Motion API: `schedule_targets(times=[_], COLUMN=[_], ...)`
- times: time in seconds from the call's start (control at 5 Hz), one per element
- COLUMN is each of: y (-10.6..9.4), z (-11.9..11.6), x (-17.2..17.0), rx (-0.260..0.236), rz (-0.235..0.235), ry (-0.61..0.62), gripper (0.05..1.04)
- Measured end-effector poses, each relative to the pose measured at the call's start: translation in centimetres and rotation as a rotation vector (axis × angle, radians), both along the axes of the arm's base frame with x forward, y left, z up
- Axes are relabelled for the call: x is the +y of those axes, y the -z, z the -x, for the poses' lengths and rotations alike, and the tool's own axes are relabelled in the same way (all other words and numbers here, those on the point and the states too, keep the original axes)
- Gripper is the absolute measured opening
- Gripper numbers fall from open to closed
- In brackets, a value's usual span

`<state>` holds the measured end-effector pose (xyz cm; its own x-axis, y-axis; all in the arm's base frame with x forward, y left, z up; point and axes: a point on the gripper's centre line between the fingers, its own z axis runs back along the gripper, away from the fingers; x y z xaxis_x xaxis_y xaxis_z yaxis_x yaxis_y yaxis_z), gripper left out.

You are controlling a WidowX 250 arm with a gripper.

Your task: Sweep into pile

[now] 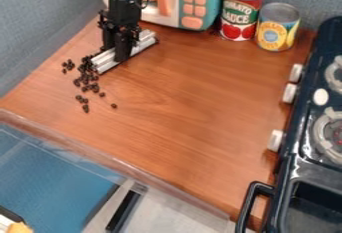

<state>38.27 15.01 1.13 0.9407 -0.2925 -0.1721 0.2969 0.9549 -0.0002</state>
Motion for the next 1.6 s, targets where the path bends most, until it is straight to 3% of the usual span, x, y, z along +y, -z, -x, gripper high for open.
schedule_targets(times=[0.2,0.4,1.0,1.2,1.4,1.6], y=[-0.3,-0.3,-3.0,-5.3,-6.3,-6.0], z=[0.2,0.9,2.4,3.7,5.3,6.8], x=[-0.2,-0.6,-1.9,-3.3,-5.9,-8.2], rx=[-0.035,-0.039,-0.237,-0.298,-0.291,-0.261], rz=[0.045,0.098,0.270,0.294,0.304,0.319], ry=[0.006,0.020,0.054,0.106,0.202,0.300], gripper=[0.377,0.377,0.378,0.378,0.377,0.378])
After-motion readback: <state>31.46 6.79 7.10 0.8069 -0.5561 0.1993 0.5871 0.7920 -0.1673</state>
